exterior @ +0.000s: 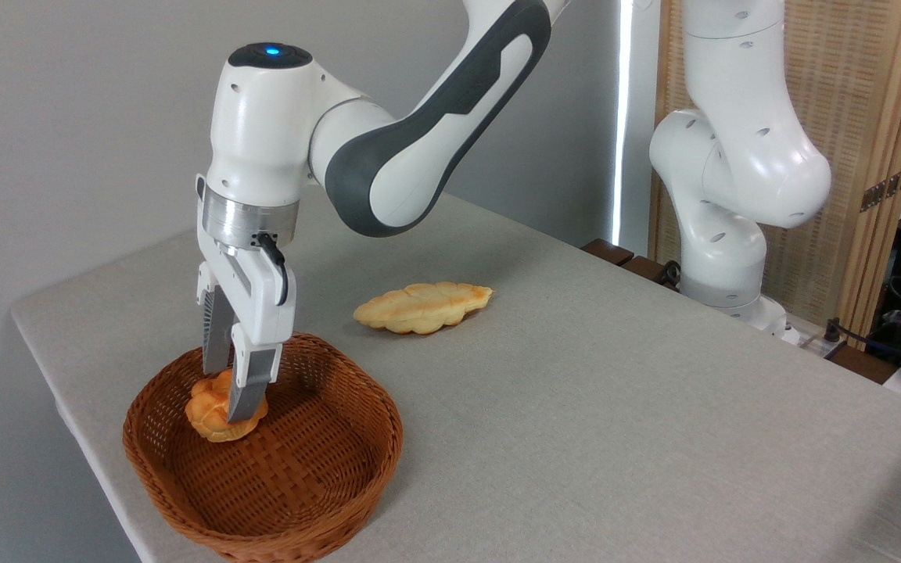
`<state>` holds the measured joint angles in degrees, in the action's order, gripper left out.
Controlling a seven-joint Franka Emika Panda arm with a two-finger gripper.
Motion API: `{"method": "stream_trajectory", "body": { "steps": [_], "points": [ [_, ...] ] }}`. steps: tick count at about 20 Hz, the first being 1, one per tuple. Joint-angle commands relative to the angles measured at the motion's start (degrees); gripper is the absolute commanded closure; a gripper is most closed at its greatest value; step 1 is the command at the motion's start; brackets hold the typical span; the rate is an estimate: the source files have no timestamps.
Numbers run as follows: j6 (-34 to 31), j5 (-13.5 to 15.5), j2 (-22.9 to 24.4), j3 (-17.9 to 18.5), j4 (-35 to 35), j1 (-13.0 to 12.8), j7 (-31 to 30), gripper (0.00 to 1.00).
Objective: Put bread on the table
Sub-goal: 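Close the gripper on the round orange bun inside the basket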
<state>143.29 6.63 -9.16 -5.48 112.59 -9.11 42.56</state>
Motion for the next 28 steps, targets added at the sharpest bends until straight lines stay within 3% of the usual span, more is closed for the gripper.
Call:
{"method": "stream_trajectory", "body": {
  "steps": [1, 8, 16, 24, 28],
  "points": [
    [0.9, -0.7, -0.4, 0.2, 0.2, -0.2, 0.9, 0.0],
    [0.9, -0.6, -0.5, 0.2, 0.2, -0.2, 0.5, 0.01],
    [0.9, -0.1, -0.5, -0.4, 0.2, -0.2, 0.6, 0.43],
    [0.9, -0.1, -0.5, -0.4, 0.2, -0.2, 0.8, 0.6],
    [0.9, -0.2, -0.5, -0.4, 0.2, -0.2, 0.8, 0.62]
  ]
}}
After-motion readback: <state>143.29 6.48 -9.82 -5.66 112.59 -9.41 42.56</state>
